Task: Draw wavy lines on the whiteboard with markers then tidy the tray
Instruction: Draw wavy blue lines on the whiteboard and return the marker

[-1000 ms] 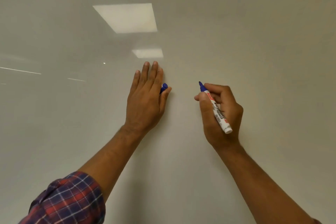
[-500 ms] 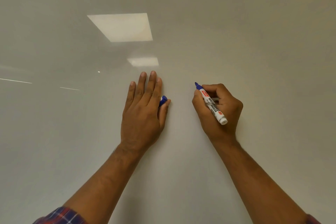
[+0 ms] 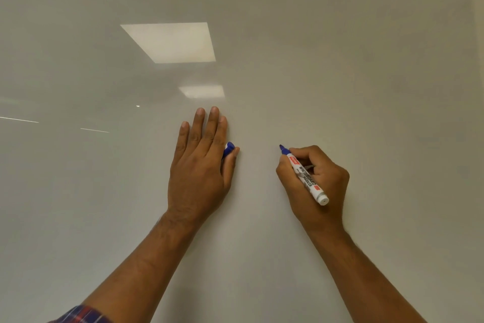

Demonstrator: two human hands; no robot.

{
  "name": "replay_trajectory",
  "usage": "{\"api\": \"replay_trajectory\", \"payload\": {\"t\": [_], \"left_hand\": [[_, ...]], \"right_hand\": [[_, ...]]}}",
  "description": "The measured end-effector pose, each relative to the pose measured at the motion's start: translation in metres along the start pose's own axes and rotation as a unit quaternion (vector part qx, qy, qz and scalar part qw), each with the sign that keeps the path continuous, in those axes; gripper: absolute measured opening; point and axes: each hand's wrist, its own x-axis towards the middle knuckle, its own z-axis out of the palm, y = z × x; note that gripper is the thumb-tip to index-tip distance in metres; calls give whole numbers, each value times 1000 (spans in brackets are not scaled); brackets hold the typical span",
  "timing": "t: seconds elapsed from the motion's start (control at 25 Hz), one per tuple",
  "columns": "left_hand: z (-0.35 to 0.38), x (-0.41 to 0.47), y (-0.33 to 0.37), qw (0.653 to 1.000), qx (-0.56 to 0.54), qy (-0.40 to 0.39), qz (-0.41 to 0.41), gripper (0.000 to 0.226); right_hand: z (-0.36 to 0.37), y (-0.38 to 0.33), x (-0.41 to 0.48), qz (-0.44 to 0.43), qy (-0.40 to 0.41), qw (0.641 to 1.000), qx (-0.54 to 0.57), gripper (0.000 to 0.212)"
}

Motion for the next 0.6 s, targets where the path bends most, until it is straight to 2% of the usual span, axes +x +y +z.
{"api": "replay_trajectory", "payload": {"t": [0.16, 0.28, 0.6], "left_hand": [[-2, 4, -1, 1000, -2, -2, 1, 65], [-1, 2, 0, 1000, -3, -2, 2, 65], [-2, 2, 0, 1000, -5, -9, 1, 65]], "right_hand": [[-10, 4, -46, -46, -37, 996, -60, 20], [-23, 11, -72, 9, -34, 999, -41, 12], [-45, 13, -145, 48, -68, 994, -78, 10]]}}
